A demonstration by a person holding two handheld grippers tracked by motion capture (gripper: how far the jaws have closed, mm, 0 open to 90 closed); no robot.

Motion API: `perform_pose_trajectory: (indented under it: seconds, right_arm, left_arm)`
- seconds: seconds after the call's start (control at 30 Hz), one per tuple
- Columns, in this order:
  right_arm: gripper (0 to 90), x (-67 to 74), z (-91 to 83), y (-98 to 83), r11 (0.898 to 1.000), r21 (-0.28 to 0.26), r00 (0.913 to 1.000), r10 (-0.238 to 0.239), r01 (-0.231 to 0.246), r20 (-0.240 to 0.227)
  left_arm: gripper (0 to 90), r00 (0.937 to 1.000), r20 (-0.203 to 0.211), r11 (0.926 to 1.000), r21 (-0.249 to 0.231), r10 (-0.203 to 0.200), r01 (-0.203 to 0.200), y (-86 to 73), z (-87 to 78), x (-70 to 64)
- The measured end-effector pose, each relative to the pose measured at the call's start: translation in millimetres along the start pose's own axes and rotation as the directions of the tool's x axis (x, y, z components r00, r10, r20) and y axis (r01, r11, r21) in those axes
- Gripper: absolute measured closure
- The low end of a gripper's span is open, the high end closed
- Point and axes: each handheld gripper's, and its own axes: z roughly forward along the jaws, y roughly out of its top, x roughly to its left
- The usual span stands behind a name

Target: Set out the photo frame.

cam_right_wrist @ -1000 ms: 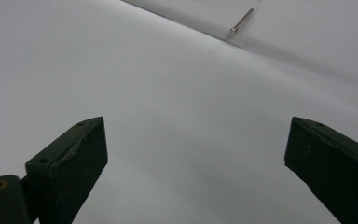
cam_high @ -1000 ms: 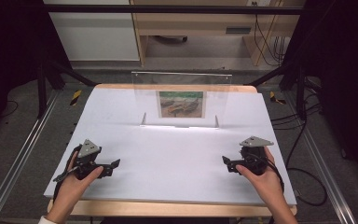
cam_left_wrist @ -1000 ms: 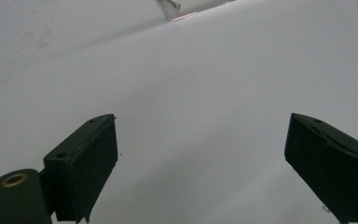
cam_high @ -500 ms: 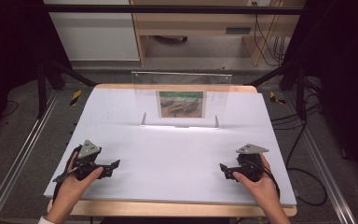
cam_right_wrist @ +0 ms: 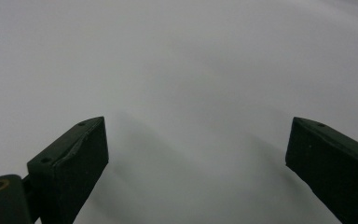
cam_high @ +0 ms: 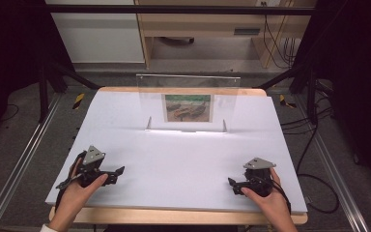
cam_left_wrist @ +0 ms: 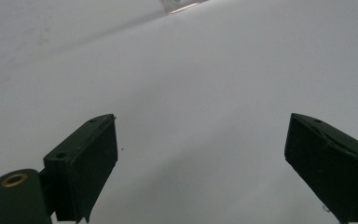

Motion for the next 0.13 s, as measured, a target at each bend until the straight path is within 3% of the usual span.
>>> perform_pose_trajectory:
  seconds: [0.13]
  right_arm:
    - [6.0,-0.9,-2.4,0.4,1.000,-0.022,0.9999,0.011,-0.010,0.008]
  left_arm:
    - [9.2,0.9999,-0.003,0.9999,0.004,0.014,-0.014,-0.4,0.9,-1.5]
